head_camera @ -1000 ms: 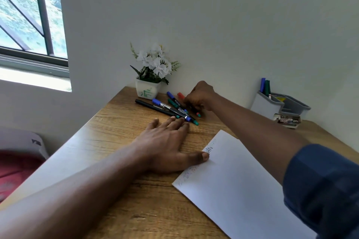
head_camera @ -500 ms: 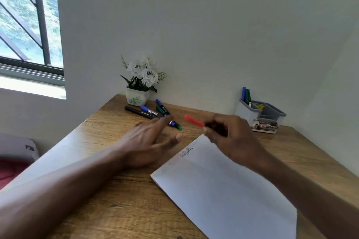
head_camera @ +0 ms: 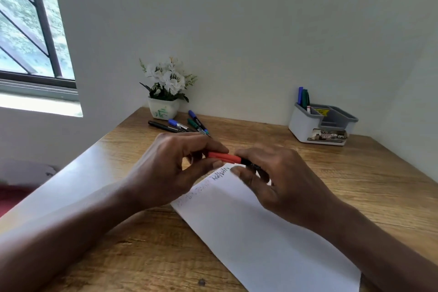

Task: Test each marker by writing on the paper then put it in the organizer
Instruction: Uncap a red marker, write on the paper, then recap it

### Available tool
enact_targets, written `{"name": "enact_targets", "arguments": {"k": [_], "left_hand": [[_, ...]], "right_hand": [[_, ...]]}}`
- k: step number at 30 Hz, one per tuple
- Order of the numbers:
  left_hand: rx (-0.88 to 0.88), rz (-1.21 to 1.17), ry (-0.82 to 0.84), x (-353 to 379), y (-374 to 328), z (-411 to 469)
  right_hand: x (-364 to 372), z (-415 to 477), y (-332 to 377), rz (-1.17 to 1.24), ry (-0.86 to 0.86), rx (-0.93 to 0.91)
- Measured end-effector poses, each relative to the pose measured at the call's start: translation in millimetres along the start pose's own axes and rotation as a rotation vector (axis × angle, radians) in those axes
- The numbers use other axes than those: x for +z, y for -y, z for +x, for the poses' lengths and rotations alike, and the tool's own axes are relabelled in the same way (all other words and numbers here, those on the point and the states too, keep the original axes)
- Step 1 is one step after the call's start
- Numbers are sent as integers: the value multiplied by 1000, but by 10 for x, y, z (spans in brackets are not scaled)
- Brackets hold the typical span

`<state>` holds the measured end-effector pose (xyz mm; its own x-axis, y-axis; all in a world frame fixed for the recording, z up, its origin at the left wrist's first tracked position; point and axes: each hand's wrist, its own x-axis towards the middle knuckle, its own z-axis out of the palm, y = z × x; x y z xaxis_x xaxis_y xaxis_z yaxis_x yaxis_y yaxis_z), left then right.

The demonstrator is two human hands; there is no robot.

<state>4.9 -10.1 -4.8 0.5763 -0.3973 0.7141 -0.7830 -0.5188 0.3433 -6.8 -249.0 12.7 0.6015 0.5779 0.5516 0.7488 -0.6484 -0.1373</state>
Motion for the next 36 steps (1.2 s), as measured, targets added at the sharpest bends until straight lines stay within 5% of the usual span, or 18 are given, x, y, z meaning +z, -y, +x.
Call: {"name": "enact_targets", "arguments": {"k": [17, 22, 32, 36], "left_hand": [[-81, -118, -44, 28, 19, -48], [-306, -66, -150, -7, 272, -49], [-580, 291, 55, -34, 383, 27], [-601, 372, 151, -8, 385, 70]], "right_hand": [[66, -25, -19, -164, -97, 72], [45, 11, -185, -121, -101, 222], [192, -13, -286, -242, 228, 325], [266, 6, -235, -251, 227, 301]]}}
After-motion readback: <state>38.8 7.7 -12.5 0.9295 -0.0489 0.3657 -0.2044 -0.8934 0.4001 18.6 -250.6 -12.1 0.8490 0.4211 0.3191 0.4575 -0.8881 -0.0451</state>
